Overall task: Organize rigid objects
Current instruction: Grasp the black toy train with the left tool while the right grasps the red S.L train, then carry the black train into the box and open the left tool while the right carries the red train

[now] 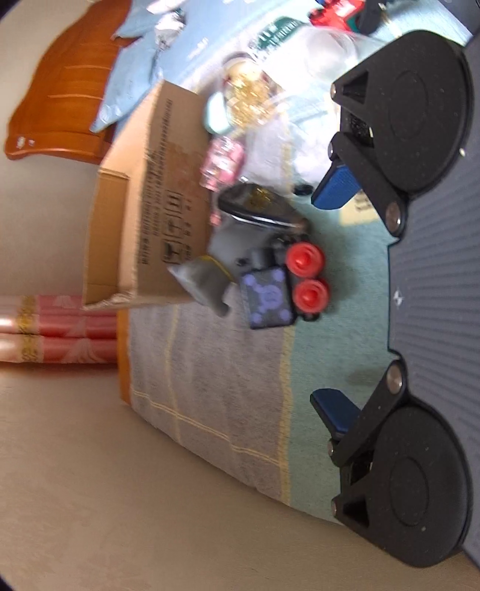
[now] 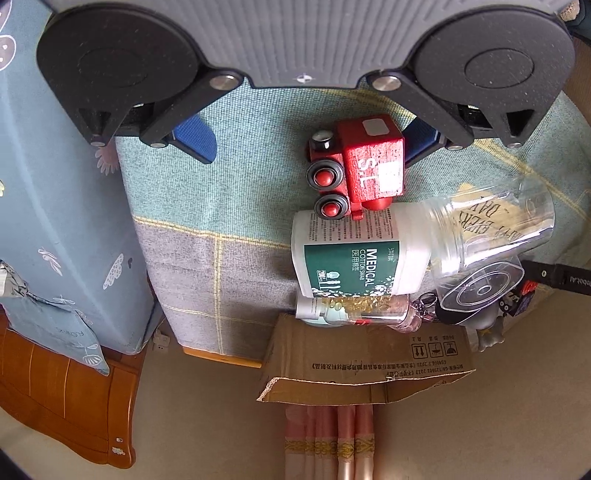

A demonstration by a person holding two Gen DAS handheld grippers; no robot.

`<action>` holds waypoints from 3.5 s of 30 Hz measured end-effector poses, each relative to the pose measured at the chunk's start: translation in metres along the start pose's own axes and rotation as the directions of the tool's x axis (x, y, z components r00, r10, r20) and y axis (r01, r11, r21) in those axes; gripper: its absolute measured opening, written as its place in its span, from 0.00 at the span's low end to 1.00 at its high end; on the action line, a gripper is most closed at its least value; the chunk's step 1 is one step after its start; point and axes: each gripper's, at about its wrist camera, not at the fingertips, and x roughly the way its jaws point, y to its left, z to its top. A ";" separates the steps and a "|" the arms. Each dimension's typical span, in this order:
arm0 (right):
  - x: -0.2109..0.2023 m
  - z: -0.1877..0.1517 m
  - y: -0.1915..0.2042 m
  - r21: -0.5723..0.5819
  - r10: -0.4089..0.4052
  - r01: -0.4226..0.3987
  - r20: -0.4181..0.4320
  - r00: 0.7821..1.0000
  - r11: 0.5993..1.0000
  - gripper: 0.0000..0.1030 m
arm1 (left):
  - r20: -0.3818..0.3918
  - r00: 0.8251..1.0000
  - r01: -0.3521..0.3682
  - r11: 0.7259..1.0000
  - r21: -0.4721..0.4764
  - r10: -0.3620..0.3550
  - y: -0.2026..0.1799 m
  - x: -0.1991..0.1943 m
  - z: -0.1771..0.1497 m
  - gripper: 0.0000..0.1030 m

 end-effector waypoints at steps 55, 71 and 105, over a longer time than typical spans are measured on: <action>-0.008 0.014 0.017 -0.142 0.097 -0.102 -0.039 0.995 0.985 0.53 | -0.061 0.998 0.028 0.998 0.050 -0.025 -0.001 0.019 0.009 0.49; -0.043 0.043 0.001 -0.245 0.134 -0.141 -0.045 0.990 0.959 0.53 | -0.014 0.997 0.082 0.986 0.145 -0.081 -0.027 -0.031 0.057 0.49; 0.041 0.254 -0.003 -0.267 0.209 -0.190 0.044 0.977 0.945 0.53 | 0.171 0.985 -0.047 0.993 0.110 0.027 -0.027 -0.031 0.100 0.99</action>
